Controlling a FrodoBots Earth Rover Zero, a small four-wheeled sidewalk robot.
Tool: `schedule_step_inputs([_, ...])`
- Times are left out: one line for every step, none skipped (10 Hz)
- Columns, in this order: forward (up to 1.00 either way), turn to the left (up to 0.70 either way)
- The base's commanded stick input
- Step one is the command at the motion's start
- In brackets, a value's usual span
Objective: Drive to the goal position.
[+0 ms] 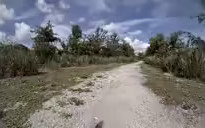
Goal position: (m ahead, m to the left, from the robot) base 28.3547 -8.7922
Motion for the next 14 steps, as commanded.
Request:
schedule_step_inputs([0.85, 0.0])
schedule_step_inputs([0.85, 0.0])
schedule_step_inputs([0.85, 0.0])
schedule_step_inputs([0.85, 0.0])
schedule_step_inputs([0.85, 0.0])
schedule_step_inputs([0.85, 0.0])
schedule_step_inputs([0.85, 0.0])
schedule_step_inputs([0.85, 0.0])
schedule_step_inputs([0.85, 0.0])
schedule_step_inputs([0.85, 0.0])
schedule_step_inputs([0.85, 0.0])
schedule_step_inputs([0.85, -0.28])
schedule_step_inputs([0.85, -0.34])
schedule_step_inputs([0.85, -0.34])
